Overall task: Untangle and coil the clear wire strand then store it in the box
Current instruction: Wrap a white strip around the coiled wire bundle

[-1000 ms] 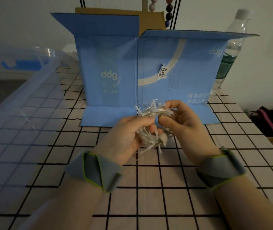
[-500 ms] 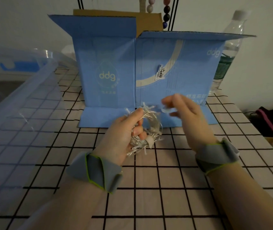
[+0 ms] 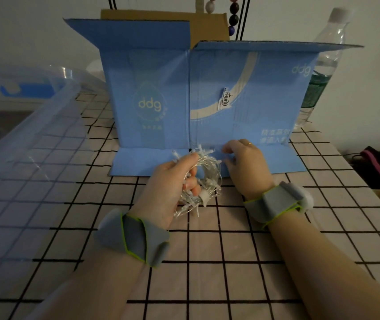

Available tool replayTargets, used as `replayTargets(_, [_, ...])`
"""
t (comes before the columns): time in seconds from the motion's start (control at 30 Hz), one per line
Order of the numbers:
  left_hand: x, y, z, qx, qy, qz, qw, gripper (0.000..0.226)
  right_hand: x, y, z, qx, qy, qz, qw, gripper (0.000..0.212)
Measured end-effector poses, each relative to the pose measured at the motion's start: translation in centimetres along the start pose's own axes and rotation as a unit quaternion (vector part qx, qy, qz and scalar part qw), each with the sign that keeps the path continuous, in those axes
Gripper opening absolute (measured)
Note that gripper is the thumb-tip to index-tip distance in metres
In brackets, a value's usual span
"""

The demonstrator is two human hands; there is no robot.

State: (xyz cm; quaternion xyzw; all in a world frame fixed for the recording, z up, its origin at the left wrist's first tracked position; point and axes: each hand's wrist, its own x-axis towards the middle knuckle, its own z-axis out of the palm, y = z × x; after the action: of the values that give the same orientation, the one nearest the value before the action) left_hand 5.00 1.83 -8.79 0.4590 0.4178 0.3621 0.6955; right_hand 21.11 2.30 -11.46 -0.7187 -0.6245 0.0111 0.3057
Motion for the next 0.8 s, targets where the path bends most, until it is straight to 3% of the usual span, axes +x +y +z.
replayTargets(0.23, [-0.3,0.2,-0.2,-0.001,0.009,0.012,1.000,0.036,-2.4,-2.3,-3.7,0.252,0.014,0.051,0.966,0.027])
replayTargets(0.47, [-0.5,0.3,-0.1,0.002,0.020,0.009,1.000,0.041,-4.0,-3.6,-4.6,0.441,-0.014,0.046,0.896,0.037])
replayTargets(0.7, [-0.5,0.5,-0.2,-0.029,0.031,0.024,0.999,0.039,-4.6,-4.4,-5.5,0.501,-0.062,-0.033,0.862,0.040])
replayTargets(0.8, [-0.6,0.5,-0.1,-0.024,0.033,0.037,0.998,0.038,-4.9,-4.6,-5.2,0.482,-0.090,-0.047,0.870,0.027])
